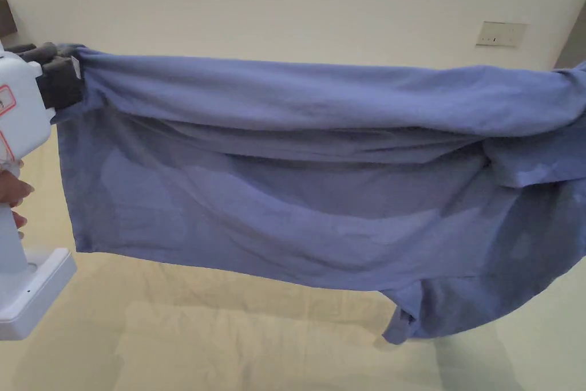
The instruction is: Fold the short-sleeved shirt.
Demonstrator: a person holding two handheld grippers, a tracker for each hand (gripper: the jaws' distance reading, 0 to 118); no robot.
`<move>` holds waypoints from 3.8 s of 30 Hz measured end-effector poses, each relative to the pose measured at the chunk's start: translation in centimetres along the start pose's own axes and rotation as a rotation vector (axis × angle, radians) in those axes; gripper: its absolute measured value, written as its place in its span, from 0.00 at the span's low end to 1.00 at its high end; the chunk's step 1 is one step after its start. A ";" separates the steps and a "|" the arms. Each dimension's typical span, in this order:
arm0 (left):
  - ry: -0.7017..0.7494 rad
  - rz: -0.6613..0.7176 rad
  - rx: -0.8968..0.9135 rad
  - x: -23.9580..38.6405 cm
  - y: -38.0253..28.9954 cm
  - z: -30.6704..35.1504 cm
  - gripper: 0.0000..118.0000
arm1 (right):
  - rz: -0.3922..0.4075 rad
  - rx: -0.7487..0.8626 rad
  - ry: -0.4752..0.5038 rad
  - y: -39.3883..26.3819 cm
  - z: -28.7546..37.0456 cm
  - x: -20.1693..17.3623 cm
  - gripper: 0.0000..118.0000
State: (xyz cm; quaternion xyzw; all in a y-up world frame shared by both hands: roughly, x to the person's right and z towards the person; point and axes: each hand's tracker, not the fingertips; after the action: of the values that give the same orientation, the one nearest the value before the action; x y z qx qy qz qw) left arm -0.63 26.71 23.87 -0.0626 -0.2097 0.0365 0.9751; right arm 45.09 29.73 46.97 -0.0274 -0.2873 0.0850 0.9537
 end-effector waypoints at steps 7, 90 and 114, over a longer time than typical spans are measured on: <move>-0.030 -0.038 0.030 0.9 3.7 -2.8 0.05 | 0.055 0.070 -0.052 3.9 -2.4 0.6 0.11; 0.049 -0.083 -0.331 -0.5 -20.1 2.1 1.00 | 0.024 -0.458 0.098 -18.6 3.6 -5.3 0.81; 0.053 -0.230 -0.167 5.3 -17.8 -9.1 0.00 | 0.162 -0.235 0.176 -15.4 -4.4 -16.9 0.02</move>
State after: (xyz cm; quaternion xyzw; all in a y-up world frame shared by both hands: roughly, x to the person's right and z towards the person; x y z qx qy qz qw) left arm 8.78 8.62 20.25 -0.1200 -0.1921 -0.0948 0.9694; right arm 35.91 11.56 35.70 -0.1691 -0.2076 0.1247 0.9554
